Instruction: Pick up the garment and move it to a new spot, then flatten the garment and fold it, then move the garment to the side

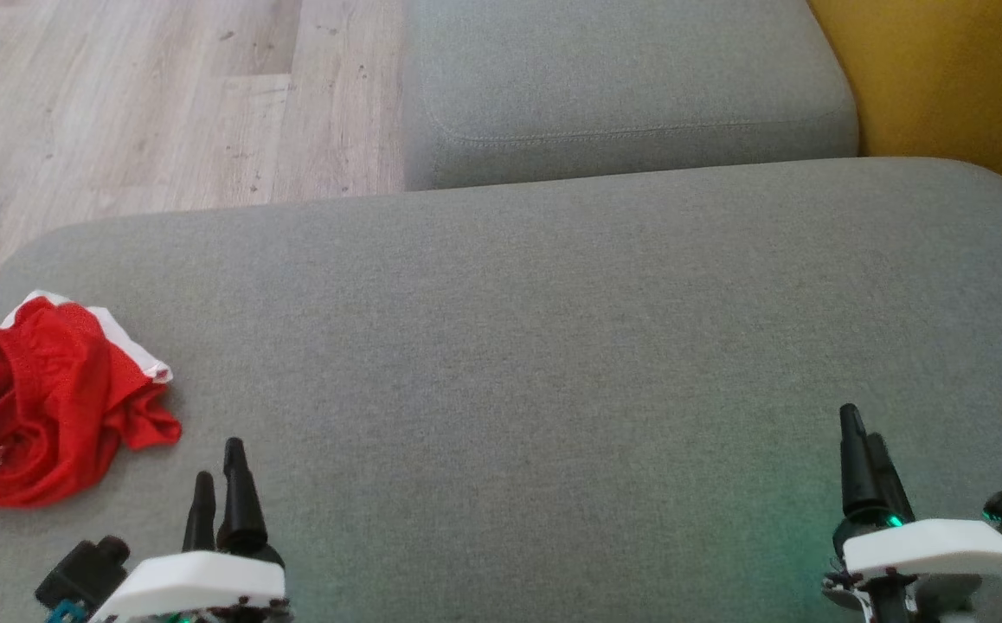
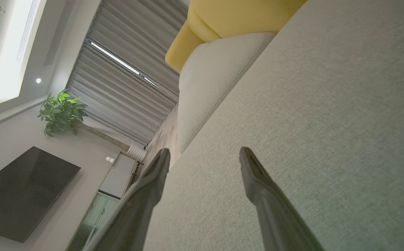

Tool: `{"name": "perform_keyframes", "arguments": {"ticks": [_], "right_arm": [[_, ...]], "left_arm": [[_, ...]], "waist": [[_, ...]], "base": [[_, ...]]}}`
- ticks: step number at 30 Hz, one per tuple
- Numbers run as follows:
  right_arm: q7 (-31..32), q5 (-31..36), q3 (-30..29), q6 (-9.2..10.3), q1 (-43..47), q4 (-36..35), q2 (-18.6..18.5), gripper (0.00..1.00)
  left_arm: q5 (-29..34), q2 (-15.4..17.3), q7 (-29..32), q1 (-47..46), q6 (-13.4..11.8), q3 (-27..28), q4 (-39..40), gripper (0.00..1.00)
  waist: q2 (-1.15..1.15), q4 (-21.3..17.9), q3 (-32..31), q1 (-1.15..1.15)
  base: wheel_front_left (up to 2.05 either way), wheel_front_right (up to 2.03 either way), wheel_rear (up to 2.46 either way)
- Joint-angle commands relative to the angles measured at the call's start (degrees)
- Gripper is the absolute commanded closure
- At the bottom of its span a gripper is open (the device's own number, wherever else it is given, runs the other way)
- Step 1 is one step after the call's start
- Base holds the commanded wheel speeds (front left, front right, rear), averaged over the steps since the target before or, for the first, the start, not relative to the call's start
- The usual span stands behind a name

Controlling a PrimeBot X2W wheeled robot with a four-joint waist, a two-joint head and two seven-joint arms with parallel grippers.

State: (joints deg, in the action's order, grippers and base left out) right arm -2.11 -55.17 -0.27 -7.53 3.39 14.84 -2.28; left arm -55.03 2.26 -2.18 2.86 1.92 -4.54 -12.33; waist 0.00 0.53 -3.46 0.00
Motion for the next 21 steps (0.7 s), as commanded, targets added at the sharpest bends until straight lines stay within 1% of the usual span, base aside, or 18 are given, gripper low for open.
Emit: {"name": "perform_keyframes", "arguments": {"ticks": [1,15,21], "right_arm": [[-1.06,2.40,1.07,0.02,-1.41,-2.41,-0.33,0.00],[-3.43,12.20,2.97,0.02,-0.45,-3.78,-0.38,0.00],[-4.27,15.40,3.52,0.03,0.03,-3.76,-0.40,0.00]], "left_arm": [[2.58,0.38,-0.95,-1.27,-0.44,-0.07,2.67,0.00],[12.67,0.43,-3.32,-0.37,-1.63,-2.19,4.06,0.00],[16.19,0.45,-4.17,0.00,-2.05,-2.92,4.55,0.00]], "waist": [[0.00,0.04,-0.21,0.00],[0.00,0.20,-1.34,0.00],[0.00,0.26,-1.84,0.00]], "base": [[0.00,0.00,0.00],[0.00,0.00,0.00],[0.00,0.00,0.00]]}}
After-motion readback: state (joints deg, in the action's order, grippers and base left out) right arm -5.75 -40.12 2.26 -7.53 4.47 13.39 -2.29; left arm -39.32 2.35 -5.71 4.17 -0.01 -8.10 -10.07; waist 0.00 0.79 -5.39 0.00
